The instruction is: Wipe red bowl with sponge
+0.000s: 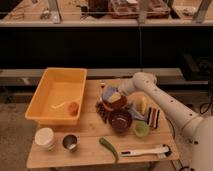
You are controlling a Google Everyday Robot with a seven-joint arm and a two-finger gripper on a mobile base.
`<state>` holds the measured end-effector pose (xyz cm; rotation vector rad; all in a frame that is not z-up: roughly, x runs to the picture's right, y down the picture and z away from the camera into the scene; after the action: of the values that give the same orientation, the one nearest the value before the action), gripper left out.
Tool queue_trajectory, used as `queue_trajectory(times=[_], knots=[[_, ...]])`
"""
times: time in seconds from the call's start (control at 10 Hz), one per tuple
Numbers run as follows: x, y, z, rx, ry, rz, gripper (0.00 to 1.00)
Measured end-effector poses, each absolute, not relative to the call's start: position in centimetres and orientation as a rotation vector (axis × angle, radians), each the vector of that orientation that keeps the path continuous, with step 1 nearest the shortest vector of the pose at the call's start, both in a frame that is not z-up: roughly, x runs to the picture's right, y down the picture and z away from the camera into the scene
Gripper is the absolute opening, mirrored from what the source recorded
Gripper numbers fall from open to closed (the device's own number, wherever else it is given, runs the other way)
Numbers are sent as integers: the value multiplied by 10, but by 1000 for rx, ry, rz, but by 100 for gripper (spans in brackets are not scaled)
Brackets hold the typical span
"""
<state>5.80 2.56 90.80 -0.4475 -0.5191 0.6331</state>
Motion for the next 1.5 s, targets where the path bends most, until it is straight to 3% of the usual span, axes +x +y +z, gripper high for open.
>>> queue_trajectory(times=[0.6, 1.2, 1.5], knots=[[86, 48, 897, -483, -518, 582, 0], [158, 26, 927, -419, -419, 708, 0], [159, 19, 927, -411, -435, 716, 0]])
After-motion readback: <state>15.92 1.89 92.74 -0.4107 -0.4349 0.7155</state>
